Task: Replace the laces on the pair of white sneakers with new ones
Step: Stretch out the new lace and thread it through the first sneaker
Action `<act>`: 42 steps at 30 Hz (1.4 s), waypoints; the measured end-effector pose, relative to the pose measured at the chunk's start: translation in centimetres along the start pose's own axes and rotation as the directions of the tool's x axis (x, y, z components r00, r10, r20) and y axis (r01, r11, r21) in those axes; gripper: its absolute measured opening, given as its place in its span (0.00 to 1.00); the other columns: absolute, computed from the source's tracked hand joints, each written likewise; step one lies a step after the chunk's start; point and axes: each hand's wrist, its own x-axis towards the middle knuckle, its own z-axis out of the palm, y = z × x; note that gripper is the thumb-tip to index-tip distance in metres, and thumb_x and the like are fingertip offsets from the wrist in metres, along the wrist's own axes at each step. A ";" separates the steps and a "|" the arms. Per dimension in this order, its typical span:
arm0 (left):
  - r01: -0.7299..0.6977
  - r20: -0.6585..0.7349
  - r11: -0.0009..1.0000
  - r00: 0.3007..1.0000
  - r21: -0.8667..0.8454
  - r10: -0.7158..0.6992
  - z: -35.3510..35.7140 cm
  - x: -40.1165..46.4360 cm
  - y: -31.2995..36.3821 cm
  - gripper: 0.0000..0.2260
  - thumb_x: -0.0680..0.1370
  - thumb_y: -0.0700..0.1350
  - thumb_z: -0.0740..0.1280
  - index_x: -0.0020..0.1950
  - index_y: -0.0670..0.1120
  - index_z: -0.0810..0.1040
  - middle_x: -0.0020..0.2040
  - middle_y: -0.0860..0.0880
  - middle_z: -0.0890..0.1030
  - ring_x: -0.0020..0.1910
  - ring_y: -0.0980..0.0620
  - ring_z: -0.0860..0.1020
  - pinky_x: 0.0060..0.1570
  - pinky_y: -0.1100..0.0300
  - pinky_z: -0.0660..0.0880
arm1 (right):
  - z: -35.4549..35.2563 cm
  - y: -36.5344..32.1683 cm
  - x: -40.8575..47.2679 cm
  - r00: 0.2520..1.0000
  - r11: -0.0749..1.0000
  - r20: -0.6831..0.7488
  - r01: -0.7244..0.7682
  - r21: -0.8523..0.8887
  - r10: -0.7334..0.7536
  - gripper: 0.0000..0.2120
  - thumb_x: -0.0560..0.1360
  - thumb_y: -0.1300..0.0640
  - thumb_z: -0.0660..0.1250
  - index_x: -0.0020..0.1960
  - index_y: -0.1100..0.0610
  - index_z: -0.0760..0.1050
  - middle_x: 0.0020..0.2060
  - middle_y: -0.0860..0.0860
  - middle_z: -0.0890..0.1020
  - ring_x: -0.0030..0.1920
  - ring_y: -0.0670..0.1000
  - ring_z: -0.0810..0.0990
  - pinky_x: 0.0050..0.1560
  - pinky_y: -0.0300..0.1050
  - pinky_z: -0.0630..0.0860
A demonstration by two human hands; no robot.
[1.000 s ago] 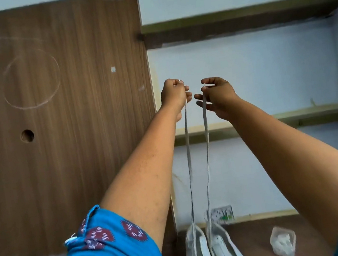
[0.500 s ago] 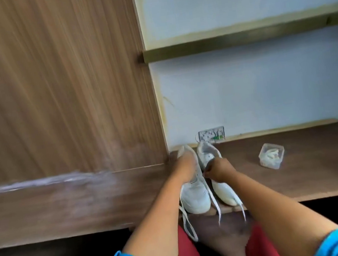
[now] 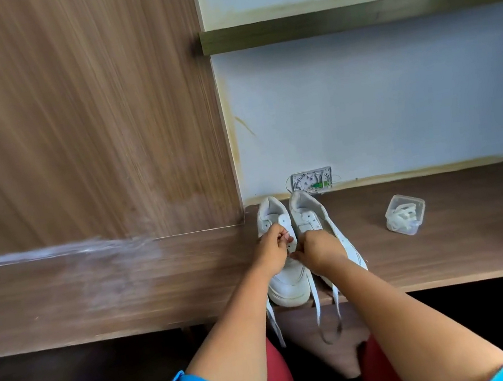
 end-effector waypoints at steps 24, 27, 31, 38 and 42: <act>-0.036 -0.138 0.957 0.990 -0.287 -0.004 -5.5 1.8 8.3 0.12 0.80 0.38 0.62 0.40 0.52 0.71 0.43 0.52 0.80 0.51 0.47 0.79 0.52 0.55 0.74 | -11.3 -2.2 0.7 0.976 0.899 -0.218 0.081 0.430 0.016 0.16 0.78 0.67 0.54 0.58 0.58 0.77 0.54 0.58 0.80 0.40 0.51 0.76 0.31 0.32 0.70; -0.182 -0.235 0.932 0.966 -0.312 0.110 -10.4 2.3 14.8 0.11 0.79 0.38 0.63 0.40 0.51 0.72 0.42 0.52 0.80 0.48 0.49 0.79 0.54 0.56 0.72 | -17.6 -4.9 0.1 0.935 0.726 -0.354 0.256 0.639 -0.018 0.16 0.79 0.69 0.53 0.57 0.61 0.77 0.41 0.53 0.80 0.33 0.46 0.72 0.27 0.31 0.66; -0.396 -0.364 0.861 0.890 -0.319 0.275 -17.3 0.6 24.5 0.09 0.80 0.41 0.64 0.40 0.51 0.73 0.41 0.51 0.78 0.37 0.57 0.72 0.42 0.61 0.69 | -26.3 -9.4 -2.6 0.892 0.429 -0.449 0.430 0.795 -0.062 0.10 0.79 0.69 0.60 0.52 0.57 0.76 0.39 0.50 0.81 0.36 0.42 0.76 0.35 0.35 0.68; -0.615 -0.507 0.723 0.753 -0.316 0.419 -24.9 -4.1 38.9 0.07 0.79 0.42 0.66 0.42 0.49 0.76 0.40 0.51 0.79 0.35 0.56 0.73 0.37 0.63 0.71 | -39.1 -15.9 -8.9 0.744 0.158 -0.651 0.668 0.727 -0.147 0.07 0.75 0.68 0.67 0.51 0.60 0.78 0.41 0.53 0.83 0.41 0.45 0.80 0.51 0.39 0.78; -0.656 -0.577 0.702 0.698 -0.277 0.425 -26.4 -5.8 43.0 0.02 0.78 0.43 0.67 0.46 0.46 0.78 0.41 0.50 0.80 0.39 0.52 0.76 0.45 0.57 0.76 | -43.9 -17.7 -11.1 0.693 0.126 -0.705 0.721 0.681 -0.153 0.04 0.75 0.67 0.68 0.47 0.60 0.79 0.39 0.54 0.82 0.39 0.48 0.80 0.45 0.38 0.78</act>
